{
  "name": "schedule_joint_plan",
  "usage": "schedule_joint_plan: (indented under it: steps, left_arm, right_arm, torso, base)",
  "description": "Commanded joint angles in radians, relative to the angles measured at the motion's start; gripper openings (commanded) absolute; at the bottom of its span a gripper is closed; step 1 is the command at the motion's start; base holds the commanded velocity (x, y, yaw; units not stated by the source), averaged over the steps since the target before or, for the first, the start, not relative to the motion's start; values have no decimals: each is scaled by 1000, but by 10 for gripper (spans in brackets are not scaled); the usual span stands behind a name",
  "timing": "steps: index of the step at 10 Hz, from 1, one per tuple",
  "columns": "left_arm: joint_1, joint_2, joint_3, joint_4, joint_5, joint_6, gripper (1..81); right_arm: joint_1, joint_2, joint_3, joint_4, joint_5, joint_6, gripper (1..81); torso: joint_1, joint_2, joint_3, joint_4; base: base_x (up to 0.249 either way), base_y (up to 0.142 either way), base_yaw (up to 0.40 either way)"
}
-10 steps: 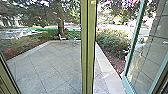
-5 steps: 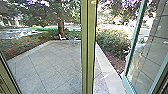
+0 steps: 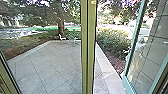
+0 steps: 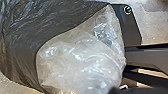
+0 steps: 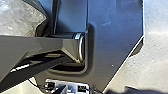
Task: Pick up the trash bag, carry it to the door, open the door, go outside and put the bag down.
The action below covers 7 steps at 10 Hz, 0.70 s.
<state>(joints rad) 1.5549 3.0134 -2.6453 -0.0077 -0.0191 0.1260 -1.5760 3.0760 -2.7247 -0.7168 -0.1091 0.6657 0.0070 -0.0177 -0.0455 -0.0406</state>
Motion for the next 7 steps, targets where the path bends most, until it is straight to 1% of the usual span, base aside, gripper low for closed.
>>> schedule_joint_plan:
  steps: [1, 3, 4, 7]
  left_arm:
    - [-40, -2, 4, 5, 57, 0, 10]
    - [-40, 1, 4, 5, 57, 1, 10]
    - [-40, 0, 4, 5, 57, 1, 10]
    - [-40, -4, 4, 5, 59, 1, 10]
  right_arm:
    - [30, 8, 4, -10, -53, -6, 811]
    - [17, 8, 2, -18, -50, -6, 811]
    - [6, 8, 1, -35, -47, -6, 811]
    - [1, 9, -10, -32, -46, -5, 811]
  torso:
    - [0, 0, 0, 0]
    - [0, 0, 0, 0]
    - [0, 0, 0, 0]
    - [0, 0, 0, 0]
  base:
    - [0, -89, 0]
    - [0, -95, 0]
    - [0, -95, 0]
    - [0, -98, 0]
